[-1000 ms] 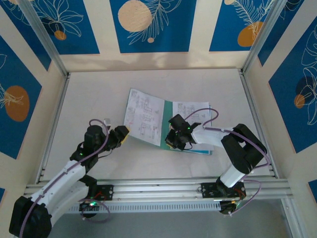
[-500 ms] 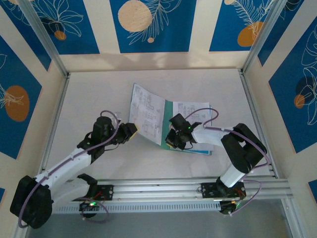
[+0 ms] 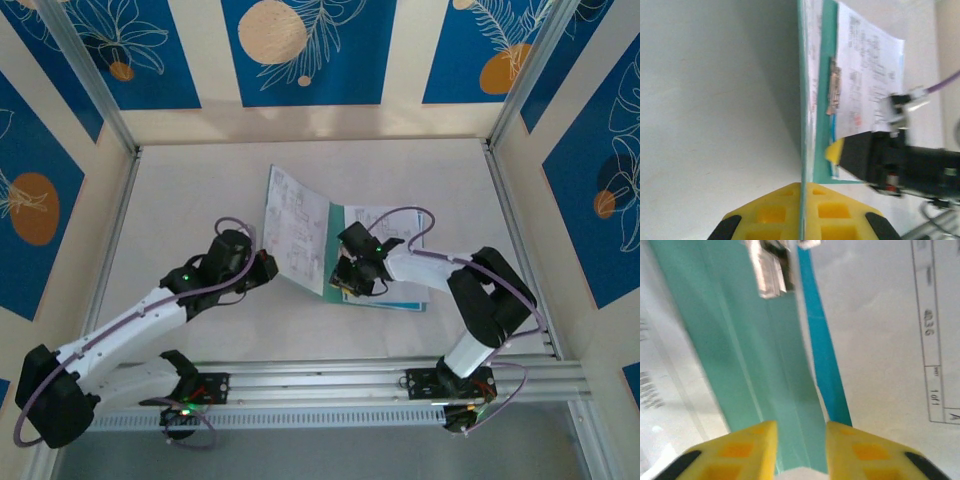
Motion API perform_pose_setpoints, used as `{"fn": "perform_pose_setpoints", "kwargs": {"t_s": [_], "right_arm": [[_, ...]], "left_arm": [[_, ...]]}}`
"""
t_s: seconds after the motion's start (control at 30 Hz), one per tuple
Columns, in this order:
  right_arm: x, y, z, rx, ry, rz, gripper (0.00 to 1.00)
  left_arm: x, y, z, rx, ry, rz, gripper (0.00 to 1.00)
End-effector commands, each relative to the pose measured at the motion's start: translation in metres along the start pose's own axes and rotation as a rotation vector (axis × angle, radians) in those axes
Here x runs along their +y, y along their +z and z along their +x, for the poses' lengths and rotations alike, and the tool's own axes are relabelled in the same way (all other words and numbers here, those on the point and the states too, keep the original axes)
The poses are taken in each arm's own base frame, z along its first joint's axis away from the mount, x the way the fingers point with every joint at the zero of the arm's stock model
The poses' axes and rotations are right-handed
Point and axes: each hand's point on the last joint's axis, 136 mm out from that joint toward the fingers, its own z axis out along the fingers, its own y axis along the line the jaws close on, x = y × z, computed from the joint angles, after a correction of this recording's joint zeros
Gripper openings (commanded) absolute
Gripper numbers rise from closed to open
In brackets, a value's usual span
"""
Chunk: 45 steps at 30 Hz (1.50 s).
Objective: Put the files into the folder
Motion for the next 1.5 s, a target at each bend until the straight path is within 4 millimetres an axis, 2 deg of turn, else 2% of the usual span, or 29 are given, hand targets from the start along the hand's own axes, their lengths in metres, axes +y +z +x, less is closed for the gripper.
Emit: {"fn": "perform_pose_setpoints", "kwargs": {"t_s": [0.0, 0.1, 0.17, 0.23, 0.37, 0.43, 0.5, 0.6, 0.7, 1.03, 1.23, 1.47], "right_arm": [[0.024, -0.042, -0.001, -0.048, -0.070, -0.058, 0.41], [0.023, -0.070, -0.005, -0.092, -0.054, -0.100, 0.43], [0.010, -0.082, -0.008, -0.108, -0.015, -0.117, 0.43], [-0.016, -0.090, -0.013, -0.131, 0.051, -0.109, 0.40], [-0.069, -0.092, -0.016, -0.149, 0.205, -0.097, 0.30], [-0.083, -0.087, -0.013, -0.138, 0.257, -0.117, 0.29], [-0.087, -0.079, -0.008, -0.123, 0.275, -0.114, 0.28], [-0.085, -0.063, -0.002, -0.089, 0.278, -0.109, 0.26], [-0.073, -0.052, 0.001, -0.072, 0.255, -0.088, 0.25], [-0.014, -0.013, 0.000, -0.013, 0.217, -0.079, 0.18], [-0.012, 0.018, 0.008, 0.043, 0.260, -0.047, 0.13], [-0.027, 0.032, 0.025, 0.076, 0.291, 0.056, 0.11]], "left_arm": [[0.026, -0.021, -0.005, -0.055, 0.072, -0.163, 0.00], [0.033, -0.036, -0.006, -0.074, 0.095, -0.208, 0.00], [0.035, -0.047, -0.007, -0.096, 0.100, -0.220, 0.00], [0.034, -0.057, -0.006, -0.111, 0.107, -0.222, 0.00], [0.025, -0.061, -0.001, -0.116, 0.114, -0.191, 0.00], [0.017, -0.056, 0.005, -0.107, 0.122, -0.166, 0.00], [0.010, -0.052, 0.010, -0.105, 0.133, -0.155, 0.00], [0.002, -0.047, 0.015, -0.107, 0.150, -0.150, 0.00], [-0.003, -0.042, 0.018, -0.106, 0.161, -0.151, 0.00], [-0.007, -0.039, 0.022, -0.110, 0.161, -0.154, 0.00], [-0.006, -0.037, 0.024, -0.113, 0.152, -0.149, 0.00], [-0.004, -0.038, 0.024, -0.129, 0.134, -0.152, 0.00]]}}
